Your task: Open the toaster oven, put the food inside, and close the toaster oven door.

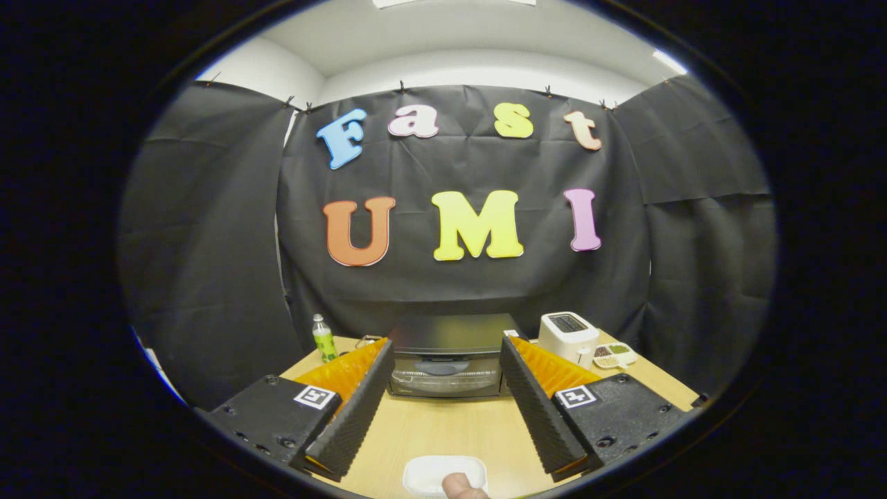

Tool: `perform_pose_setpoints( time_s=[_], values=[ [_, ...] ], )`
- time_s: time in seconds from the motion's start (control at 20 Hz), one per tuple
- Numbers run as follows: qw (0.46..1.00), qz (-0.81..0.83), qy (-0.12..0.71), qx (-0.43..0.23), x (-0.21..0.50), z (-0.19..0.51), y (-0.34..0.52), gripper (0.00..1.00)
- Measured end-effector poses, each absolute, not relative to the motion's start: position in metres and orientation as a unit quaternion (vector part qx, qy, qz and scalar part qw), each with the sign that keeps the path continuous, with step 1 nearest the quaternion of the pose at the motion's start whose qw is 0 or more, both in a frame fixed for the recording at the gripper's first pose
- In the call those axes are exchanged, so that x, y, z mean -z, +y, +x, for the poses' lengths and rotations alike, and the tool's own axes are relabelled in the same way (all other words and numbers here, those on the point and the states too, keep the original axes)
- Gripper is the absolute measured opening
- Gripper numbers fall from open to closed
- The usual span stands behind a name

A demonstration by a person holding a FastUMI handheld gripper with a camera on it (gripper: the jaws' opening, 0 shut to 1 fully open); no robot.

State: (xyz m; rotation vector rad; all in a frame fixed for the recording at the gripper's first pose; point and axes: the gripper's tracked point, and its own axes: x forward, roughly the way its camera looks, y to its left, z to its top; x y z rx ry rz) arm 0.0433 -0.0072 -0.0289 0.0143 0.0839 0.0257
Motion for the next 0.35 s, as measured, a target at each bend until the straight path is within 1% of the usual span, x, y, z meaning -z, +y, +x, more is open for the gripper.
perform_pose_setpoints(
  time_s=[0.2, 0.35],
  values=[
    [0.999, -0.012, 0.049, -0.001, 0.033, 0.008, -0.012, 1.0],
    [0.998, -0.019, 0.048, 0.025, 0.026, -0.015, -0.029, 1.0]
  ],
)
